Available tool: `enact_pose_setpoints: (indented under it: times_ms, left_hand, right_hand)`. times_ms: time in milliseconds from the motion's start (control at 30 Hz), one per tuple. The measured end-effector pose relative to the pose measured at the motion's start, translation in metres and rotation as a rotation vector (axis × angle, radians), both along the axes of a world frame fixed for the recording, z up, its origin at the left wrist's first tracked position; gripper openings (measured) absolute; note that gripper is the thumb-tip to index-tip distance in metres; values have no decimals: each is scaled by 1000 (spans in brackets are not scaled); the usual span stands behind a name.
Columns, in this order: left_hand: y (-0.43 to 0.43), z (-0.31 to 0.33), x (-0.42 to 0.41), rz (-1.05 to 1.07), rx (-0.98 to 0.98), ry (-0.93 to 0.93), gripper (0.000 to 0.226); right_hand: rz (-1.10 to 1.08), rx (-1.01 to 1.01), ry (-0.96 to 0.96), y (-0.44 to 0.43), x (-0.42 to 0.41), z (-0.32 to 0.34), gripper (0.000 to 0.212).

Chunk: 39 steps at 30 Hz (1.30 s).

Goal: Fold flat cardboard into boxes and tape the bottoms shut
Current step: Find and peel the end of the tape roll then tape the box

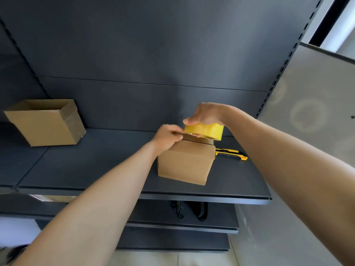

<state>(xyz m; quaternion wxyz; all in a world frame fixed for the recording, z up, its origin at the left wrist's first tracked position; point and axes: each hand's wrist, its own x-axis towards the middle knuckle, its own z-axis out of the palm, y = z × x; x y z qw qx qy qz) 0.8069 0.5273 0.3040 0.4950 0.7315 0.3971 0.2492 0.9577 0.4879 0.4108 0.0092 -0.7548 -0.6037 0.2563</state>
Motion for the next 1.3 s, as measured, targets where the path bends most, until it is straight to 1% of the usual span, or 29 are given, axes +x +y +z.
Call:
enact_pose_setpoints:
  times_ms: [67, 167, 233, 300, 367, 433, 500, 600, 667, 733, 800, 833, 867, 933, 967, 1000, 1067, 1200, 1300]
  left_hand:
    - [-3, 8, 0, -22, -107, -121, 24]
    - [-5, 13, 3, -118, -149, -133, 21]
    - [-7, 13, 5, -146, -209, -213, 31]
    - [-8, 11, 6, -134, -249, -253, 43]
    - [-8, 6, 8, -117, -239, -242, 46]
    - [-6, 1, 10, -71, -222, -208, 43]
    - [-5, -1, 10, -36, -222, -179, 48]
    - [-6, 1, 10, -133, -247, -160, 54]
    - [-7, 4, 10, -197, -249, -136, 53]
    - [-7, 6, 10, -218, -240, -118, 50]
    - [-6, 7, 9, -225, -234, -86, 49]
    - [-5, 7, 9, -231, -231, -65, 47]
    - [-4, 7, 8, -238, -228, -47, 45]
    - [-2, 6, 7, -231, -215, -32, 38]
    - [0, 5, 6, -213, -206, -33, 33]
    - [1, 4, 6, -193, -198, -37, 29]
    - [2, 2, 5, -175, -190, -49, 24]
    - [1, -1, 5, -181, -169, -52, 31]
    - [1, 1, 4, -174, -150, -16, 38]
  right_hand:
    - [-19, 2, -6, 3, 0, 1, 52]
    - [-28, -34, 15, 6, 0, 2, 61]
    - [-16, -71, 56, 5, 1, -1, 58]
    - [-4, -104, 94, 1, 3, -5, 48]
    - [18, -124, 78, -3, 4, -10, 41]
    - [44, -168, 56, -7, 5, -15, 38]
    - [72, -224, 17, -12, 4, -16, 43]
    - [147, -282, -100, -17, 4, -16, 54]
    - [221, -301, -205, -20, 6, -10, 56]
    - [257, -303, -252, -23, 11, -2, 54]
    - [259, -320, -212, -25, 19, 4, 48]
    - [241, -336, -144, -26, 23, 6, 43]
    - [205, -350, -35, -27, 26, 7, 36]
    - [86, -316, 210, -29, 30, 6, 17]
    - [33, -270, 281, -28, 31, 6, 14]
    - [-8, -215, 306, -26, 33, 5, 22]
    - [-57, -119, 272, -21, 34, 2, 36]
    - [-146, 22, 185, -16, 32, -4, 46]
    - [-220, 104, 217, -13, 33, -3, 53]
